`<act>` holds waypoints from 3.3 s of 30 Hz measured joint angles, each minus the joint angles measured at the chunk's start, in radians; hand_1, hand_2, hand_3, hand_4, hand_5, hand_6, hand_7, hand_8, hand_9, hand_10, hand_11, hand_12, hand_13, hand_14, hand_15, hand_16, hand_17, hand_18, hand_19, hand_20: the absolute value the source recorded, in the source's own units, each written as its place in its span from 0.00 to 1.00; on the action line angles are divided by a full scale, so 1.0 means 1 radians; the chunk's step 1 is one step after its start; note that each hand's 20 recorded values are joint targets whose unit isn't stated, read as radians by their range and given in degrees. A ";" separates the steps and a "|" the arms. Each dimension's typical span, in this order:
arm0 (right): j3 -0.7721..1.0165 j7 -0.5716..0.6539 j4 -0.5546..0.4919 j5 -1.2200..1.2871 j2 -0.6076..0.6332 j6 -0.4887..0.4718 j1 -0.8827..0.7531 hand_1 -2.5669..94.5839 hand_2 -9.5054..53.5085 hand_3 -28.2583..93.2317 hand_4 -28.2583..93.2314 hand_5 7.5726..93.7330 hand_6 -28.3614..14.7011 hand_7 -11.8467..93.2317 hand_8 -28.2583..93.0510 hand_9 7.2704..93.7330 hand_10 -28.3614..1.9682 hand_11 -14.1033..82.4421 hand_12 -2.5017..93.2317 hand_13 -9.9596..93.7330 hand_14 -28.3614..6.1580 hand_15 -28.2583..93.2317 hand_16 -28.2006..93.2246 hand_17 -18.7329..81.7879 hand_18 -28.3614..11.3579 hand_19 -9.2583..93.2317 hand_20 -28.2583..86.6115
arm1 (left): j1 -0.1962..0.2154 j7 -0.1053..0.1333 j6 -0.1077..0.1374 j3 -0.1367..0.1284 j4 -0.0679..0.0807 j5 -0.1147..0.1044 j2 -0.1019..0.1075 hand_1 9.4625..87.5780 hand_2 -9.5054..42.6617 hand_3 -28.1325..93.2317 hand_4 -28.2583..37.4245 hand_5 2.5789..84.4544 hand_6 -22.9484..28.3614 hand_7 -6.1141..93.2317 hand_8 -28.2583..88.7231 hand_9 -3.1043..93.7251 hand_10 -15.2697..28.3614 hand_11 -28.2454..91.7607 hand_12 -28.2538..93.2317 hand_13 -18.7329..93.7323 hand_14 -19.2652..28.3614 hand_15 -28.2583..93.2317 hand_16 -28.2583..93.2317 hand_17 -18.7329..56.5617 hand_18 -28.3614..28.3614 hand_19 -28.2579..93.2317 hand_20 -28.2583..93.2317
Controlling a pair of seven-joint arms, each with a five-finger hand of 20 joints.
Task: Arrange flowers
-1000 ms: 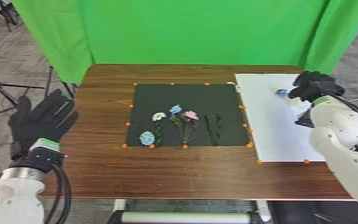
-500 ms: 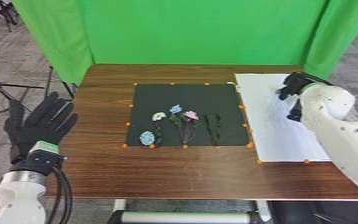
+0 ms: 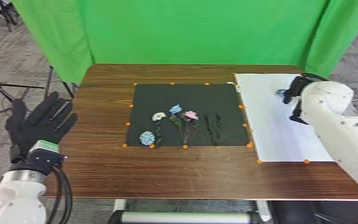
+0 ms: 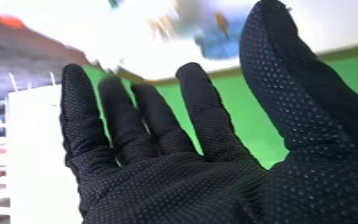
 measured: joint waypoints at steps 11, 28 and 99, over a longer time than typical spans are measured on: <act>0.003 0.078 -0.007 0.017 -0.009 -0.014 -0.020 0.57 0.00 0.86 0.00 0.55 0.54 0.32 0.11 0.58 0.39 0.39 0.21 0.63 0.50 0.62 0.40 0.48 0.16 0.84 0.48 | -0.002 -0.008 0.006 0.000 -0.003 0.005 -0.003 0.19 0.47 0.79 0.00 0.43 0.61 0.26 0.16 0.34 0.67 0.45 0.34 0.32 0.69 0.56 0.18 0.16 0.74 0.51 0.34; -0.047 0.044 -0.142 -0.245 0.017 0.260 -0.154 0.69 0.00 0.80 0.00 0.80 0.64 0.41 0.26 0.90 0.65 0.29 0.50 0.81 0.70 0.61 0.56 0.55 0.13 0.92 0.58 | 0.005 -0.001 0.024 -0.007 -0.009 0.000 -0.007 0.20 0.47 0.79 0.00 0.44 0.61 0.27 0.16 0.34 0.68 0.46 0.33 0.33 0.69 0.57 0.17 0.16 0.74 0.52 0.34; -0.328 -0.194 -0.421 -0.217 -0.028 0.140 -0.095 0.47 0.00 0.90 0.00 0.46 0.51 0.27 0.13 0.43 0.29 0.27 0.17 0.63 0.40 0.69 0.36 0.48 0.09 0.88 0.52 | -0.010 -0.009 0.074 -0.012 -0.018 0.002 0.000 0.21 0.46 0.79 0.00 0.41 0.60 0.26 0.16 0.24 0.65 0.45 0.33 0.20 0.60 0.53 0.15 0.14 0.70 0.51 0.34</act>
